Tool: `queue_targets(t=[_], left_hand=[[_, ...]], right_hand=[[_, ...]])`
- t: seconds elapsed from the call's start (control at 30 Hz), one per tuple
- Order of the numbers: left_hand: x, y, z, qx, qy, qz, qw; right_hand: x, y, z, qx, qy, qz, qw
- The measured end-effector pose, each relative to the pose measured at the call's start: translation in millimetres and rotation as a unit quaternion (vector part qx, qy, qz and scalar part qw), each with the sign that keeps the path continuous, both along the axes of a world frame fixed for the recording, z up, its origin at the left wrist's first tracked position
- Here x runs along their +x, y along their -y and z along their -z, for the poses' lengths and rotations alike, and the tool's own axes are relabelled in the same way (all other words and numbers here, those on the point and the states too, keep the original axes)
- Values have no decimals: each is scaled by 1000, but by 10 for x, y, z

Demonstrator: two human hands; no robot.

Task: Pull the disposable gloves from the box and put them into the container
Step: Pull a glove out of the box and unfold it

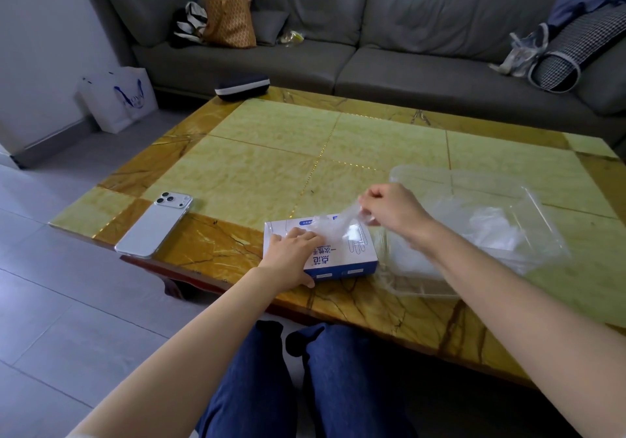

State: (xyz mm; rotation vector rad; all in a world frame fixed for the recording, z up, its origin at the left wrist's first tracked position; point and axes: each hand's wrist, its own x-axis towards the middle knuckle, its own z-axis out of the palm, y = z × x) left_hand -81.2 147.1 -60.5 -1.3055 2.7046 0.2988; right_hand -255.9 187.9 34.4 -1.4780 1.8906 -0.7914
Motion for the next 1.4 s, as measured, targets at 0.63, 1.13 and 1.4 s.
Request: queue_targets(t=[0.63,1.13,1.4], left_hand=[[-18,-57,-383,29,-21,-10,999],[-756,-1,-1444,80,-122,128,981],[-917,9,-1462,10,-188,99,977]], right_hand=[[-397,-98,-493,-140,-123,8,982],[-584,-489,-630,-29,-203,-219,954],[-986,-586,-609,43,-340,-123,931]])
